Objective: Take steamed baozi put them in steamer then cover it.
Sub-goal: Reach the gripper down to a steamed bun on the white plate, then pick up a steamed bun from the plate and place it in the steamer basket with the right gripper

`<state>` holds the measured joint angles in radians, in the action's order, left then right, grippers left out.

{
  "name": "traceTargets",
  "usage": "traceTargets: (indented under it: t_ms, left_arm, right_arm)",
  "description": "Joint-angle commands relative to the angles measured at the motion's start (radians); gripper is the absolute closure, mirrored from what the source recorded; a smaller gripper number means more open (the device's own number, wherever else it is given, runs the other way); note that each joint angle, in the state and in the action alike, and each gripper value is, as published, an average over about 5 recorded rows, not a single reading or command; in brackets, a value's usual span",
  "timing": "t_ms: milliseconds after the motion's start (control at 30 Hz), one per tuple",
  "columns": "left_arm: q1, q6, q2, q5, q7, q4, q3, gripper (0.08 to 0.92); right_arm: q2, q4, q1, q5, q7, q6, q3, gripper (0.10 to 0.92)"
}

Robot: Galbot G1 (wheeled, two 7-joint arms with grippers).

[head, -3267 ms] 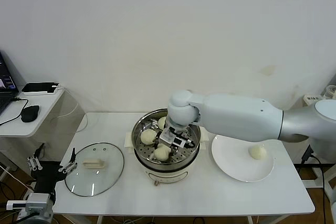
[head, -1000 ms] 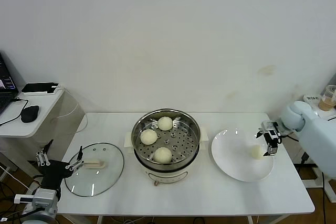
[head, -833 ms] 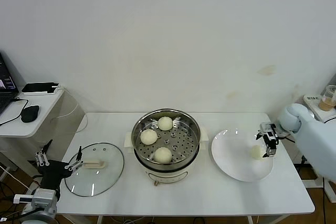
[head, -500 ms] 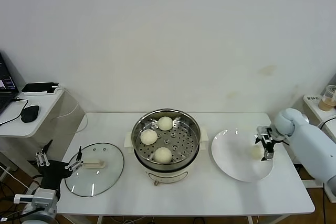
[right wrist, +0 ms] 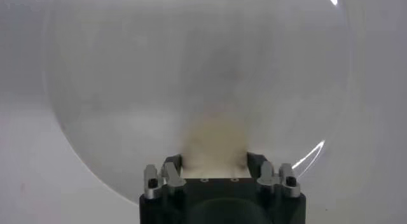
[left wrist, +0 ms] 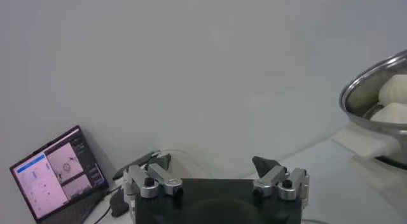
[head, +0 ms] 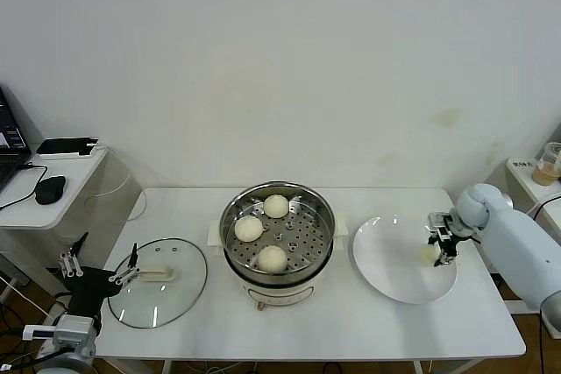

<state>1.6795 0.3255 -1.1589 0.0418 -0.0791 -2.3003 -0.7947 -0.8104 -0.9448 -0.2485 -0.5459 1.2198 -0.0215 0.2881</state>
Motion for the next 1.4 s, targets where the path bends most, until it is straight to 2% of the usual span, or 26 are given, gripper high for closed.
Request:
traceTargets:
  t_ms: [33,267,500,667,800,967,1400]
  left_arm:
    - [0.000,0.000,0.000,-0.001,0.001,-0.003,-0.001,0.177]
    - [0.000,0.000,0.005,-0.003,0.001,-0.012,-0.004,0.177]
    - [-0.010,-0.001,0.007,-0.003,0.000,-0.008,0.005,0.177]
    - [-0.015,-0.002,0.009,-0.003,0.000,-0.007,0.009,0.177]
    - [-0.023,-0.002,0.010,-0.003,0.000,-0.001,0.013,0.177]
    - [-0.029,-0.001,0.001,0.001,-0.001,0.001,0.028,0.177]
    - [-0.023,-0.002,-0.006,0.000,-0.001,0.002,0.010,0.177]
  right_arm:
    - [-0.002,-0.001,0.009,0.013,0.011,0.000,0.006,0.447]
    - [0.080,-0.134,0.068,0.113,0.041,-0.037,0.082,0.455]
    - [0.207,-0.330,0.282,0.310,0.055,-0.134,0.283,0.456]
    - [0.237,-0.438,0.519,0.475,0.046,-0.214,0.483,0.449]
    - [0.193,-0.507,0.723,0.610,0.011,-0.262,0.652,0.448]
    - [0.059,-0.553,0.887,0.755,-0.060,-0.334,0.786,0.448]
    - [-0.150,-0.586,0.823,0.960,-0.242,-0.553,0.872,0.438]
